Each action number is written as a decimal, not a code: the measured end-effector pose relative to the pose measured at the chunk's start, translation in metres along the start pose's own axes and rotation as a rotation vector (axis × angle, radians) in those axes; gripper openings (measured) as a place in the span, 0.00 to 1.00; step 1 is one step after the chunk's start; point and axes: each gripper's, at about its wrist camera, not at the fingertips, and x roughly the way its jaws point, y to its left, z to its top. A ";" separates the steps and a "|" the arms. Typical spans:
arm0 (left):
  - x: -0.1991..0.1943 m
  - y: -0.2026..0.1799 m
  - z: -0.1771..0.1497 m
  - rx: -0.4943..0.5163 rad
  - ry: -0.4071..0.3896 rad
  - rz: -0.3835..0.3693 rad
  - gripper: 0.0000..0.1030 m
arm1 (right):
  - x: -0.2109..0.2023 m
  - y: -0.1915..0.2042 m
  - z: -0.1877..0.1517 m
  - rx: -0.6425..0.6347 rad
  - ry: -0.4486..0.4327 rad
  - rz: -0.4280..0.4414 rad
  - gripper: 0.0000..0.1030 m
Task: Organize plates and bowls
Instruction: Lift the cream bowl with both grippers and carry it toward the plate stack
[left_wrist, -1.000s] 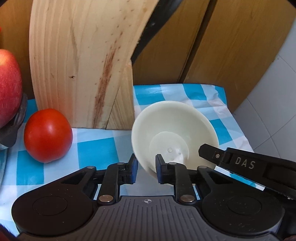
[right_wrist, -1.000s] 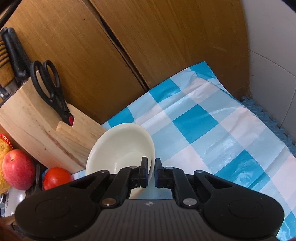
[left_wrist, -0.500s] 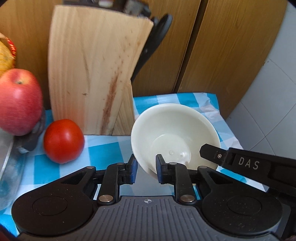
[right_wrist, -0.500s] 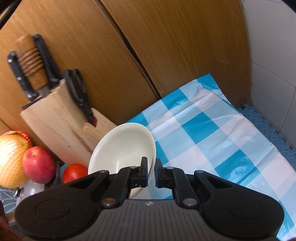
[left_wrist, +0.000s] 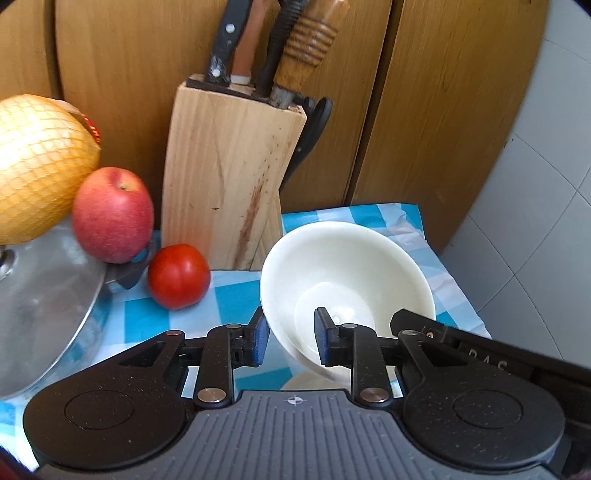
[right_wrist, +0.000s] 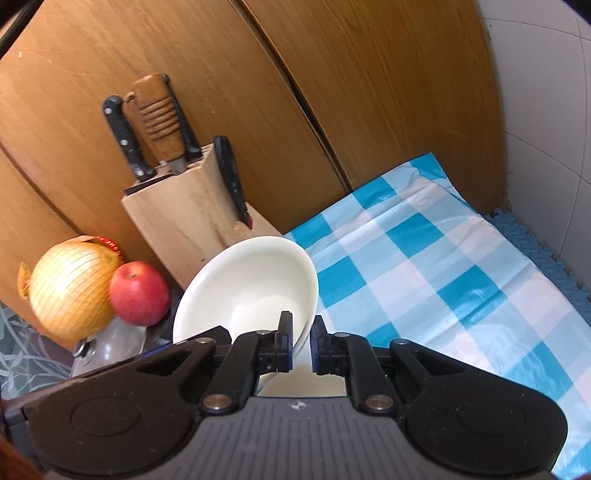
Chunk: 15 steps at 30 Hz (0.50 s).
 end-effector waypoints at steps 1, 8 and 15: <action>-0.006 -0.001 -0.001 0.006 -0.007 0.003 0.33 | -0.004 0.001 -0.002 0.002 -0.001 0.006 0.11; -0.034 -0.008 -0.012 0.047 -0.034 0.027 0.37 | -0.026 -0.001 -0.017 0.008 0.001 0.027 0.11; -0.045 -0.011 -0.028 0.033 -0.026 0.016 0.38 | -0.039 -0.006 -0.034 0.001 0.022 0.020 0.11</action>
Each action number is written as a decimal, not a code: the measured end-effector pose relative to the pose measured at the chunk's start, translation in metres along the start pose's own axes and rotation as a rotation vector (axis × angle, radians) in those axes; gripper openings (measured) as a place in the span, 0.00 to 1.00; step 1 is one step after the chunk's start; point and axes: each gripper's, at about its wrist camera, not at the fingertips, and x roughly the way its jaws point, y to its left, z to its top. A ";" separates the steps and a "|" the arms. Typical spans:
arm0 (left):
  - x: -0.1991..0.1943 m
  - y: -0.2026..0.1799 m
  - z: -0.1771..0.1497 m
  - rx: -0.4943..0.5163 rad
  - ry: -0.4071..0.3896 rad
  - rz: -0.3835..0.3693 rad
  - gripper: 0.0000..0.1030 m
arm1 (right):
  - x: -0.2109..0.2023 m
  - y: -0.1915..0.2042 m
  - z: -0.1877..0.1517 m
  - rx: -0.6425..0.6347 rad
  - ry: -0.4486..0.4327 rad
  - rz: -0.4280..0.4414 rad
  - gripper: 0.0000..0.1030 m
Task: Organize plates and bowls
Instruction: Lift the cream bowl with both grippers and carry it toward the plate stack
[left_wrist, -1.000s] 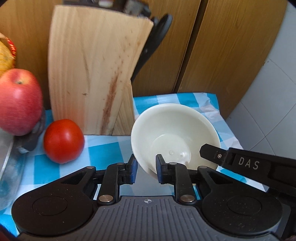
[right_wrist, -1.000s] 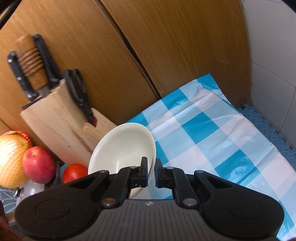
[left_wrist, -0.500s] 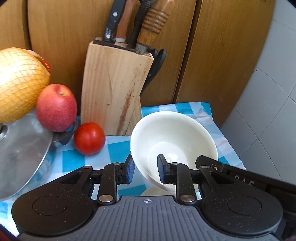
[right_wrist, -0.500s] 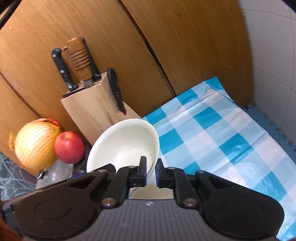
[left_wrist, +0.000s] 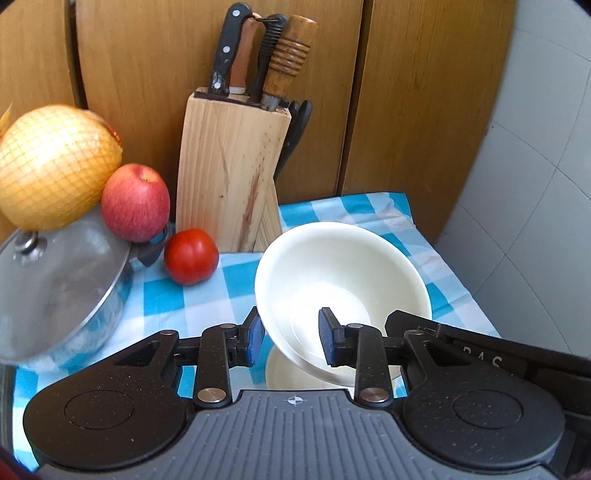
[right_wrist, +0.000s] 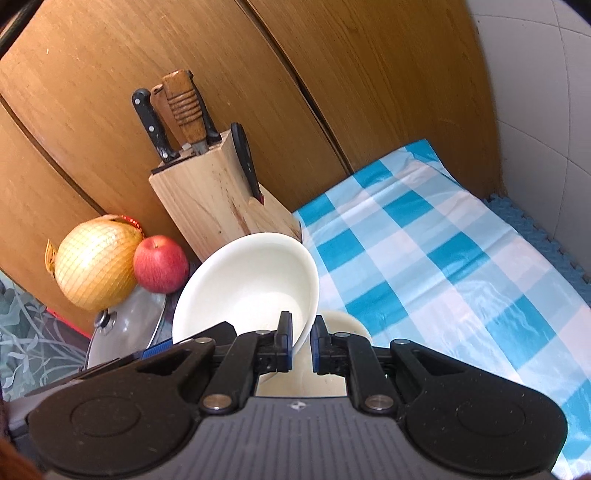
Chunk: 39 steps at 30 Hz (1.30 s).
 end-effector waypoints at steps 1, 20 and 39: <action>0.000 -0.001 -0.002 0.001 0.006 0.000 0.38 | -0.001 -0.001 -0.002 -0.003 0.002 -0.004 0.11; 0.028 0.007 -0.023 -0.030 0.094 -0.025 0.38 | 0.026 -0.008 -0.017 -0.018 0.078 -0.069 0.11; 0.048 0.017 -0.030 -0.033 0.140 -0.011 0.59 | 0.031 -0.027 -0.012 0.000 0.074 -0.154 0.22</action>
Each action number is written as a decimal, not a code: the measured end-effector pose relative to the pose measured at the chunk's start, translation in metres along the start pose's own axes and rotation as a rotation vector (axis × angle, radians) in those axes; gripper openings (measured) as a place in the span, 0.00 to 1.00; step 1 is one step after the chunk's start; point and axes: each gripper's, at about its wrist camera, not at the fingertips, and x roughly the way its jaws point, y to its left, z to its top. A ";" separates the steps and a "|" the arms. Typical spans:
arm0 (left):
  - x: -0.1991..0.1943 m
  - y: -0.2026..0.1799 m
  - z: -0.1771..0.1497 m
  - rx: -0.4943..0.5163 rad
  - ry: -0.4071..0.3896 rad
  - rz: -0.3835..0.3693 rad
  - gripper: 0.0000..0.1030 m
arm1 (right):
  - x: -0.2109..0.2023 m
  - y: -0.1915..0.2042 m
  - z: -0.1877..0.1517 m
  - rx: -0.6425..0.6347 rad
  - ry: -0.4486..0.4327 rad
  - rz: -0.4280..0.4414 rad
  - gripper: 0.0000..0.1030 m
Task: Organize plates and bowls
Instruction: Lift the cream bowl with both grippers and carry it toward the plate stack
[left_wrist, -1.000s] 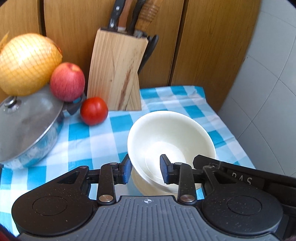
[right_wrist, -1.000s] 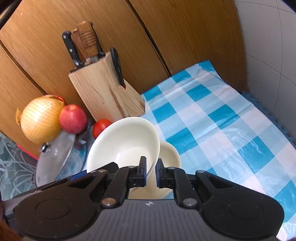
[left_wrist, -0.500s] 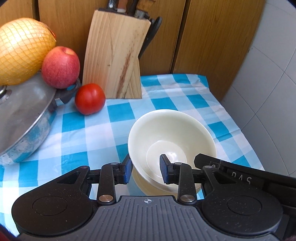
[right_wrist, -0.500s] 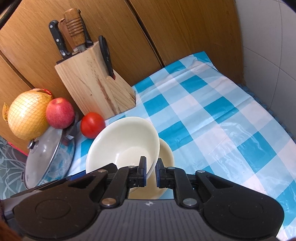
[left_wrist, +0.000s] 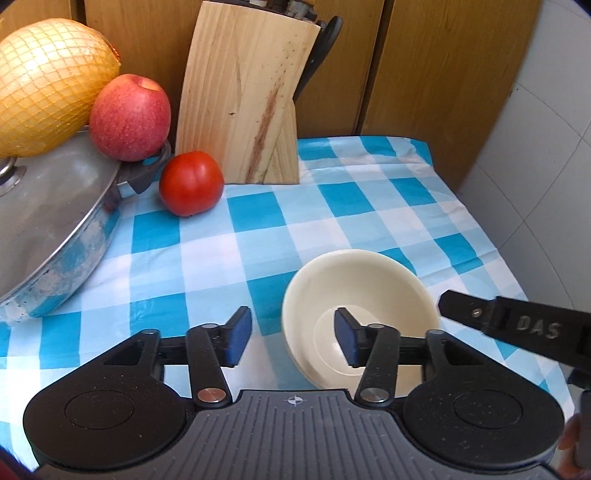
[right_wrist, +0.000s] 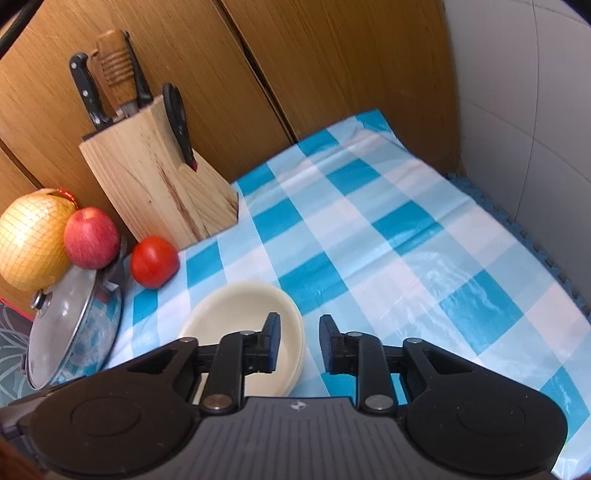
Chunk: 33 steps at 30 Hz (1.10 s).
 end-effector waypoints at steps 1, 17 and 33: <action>0.000 -0.001 0.000 0.010 0.002 -0.007 0.61 | 0.002 0.000 0.000 0.000 0.011 0.006 0.23; 0.013 -0.002 -0.001 0.014 0.045 -0.008 0.71 | 0.017 -0.010 -0.001 0.057 0.054 0.010 0.23; 0.024 -0.004 -0.001 0.021 0.099 -0.017 0.43 | 0.033 -0.009 -0.003 0.081 0.121 0.040 0.14</action>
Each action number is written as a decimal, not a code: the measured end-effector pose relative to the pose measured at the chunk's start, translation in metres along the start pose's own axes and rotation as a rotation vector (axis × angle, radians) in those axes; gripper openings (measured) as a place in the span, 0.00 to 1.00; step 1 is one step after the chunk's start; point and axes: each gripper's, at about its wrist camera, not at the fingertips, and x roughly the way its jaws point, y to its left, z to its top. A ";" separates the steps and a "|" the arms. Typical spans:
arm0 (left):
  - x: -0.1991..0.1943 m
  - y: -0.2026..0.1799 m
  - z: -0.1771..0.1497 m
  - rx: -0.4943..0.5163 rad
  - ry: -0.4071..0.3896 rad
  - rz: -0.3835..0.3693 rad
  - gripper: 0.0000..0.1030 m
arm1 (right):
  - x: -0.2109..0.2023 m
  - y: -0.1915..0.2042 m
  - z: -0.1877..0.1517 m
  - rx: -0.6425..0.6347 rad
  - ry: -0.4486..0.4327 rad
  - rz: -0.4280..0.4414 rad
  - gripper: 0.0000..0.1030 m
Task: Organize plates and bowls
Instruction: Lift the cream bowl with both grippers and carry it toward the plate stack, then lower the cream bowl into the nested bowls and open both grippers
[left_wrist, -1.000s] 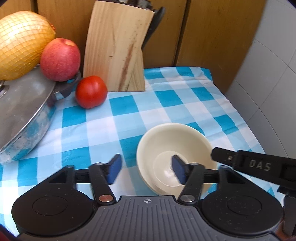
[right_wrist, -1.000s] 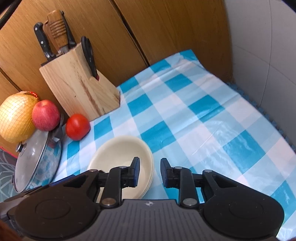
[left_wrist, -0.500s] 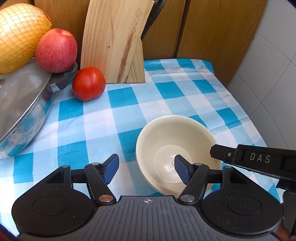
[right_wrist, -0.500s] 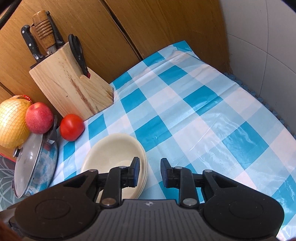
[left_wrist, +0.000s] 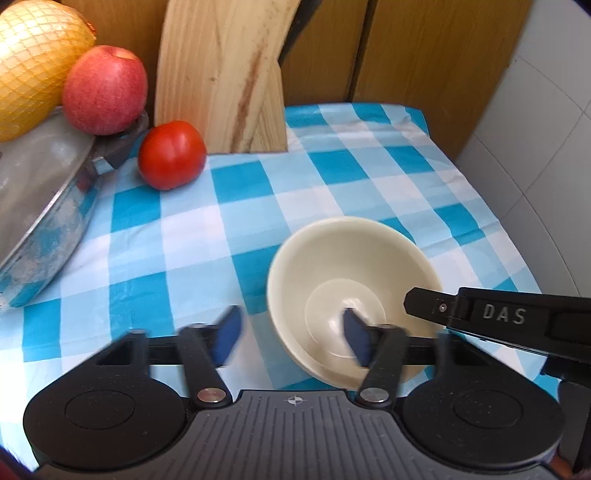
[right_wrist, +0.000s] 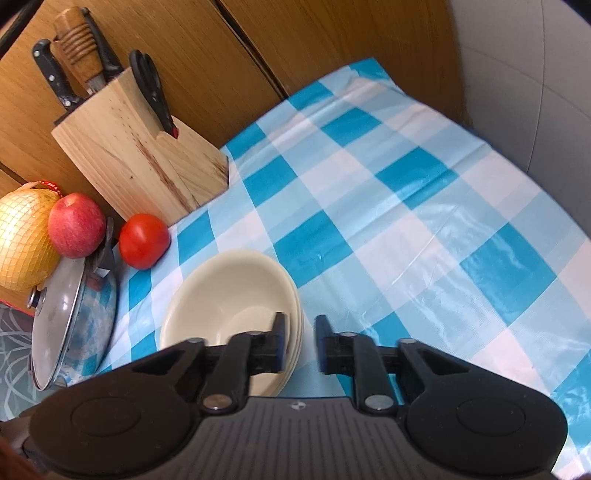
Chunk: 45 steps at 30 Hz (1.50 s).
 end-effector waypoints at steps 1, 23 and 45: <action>0.003 -0.001 0.001 -0.004 0.019 -0.014 0.41 | 0.001 -0.001 0.000 0.006 0.008 0.006 0.11; -0.047 -0.011 -0.002 0.017 -0.104 0.007 0.40 | -0.048 0.020 -0.004 -0.072 -0.104 0.084 0.11; -0.124 0.007 -0.071 0.050 -0.199 0.012 0.46 | -0.105 0.034 -0.096 -0.181 -0.073 0.177 0.15</action>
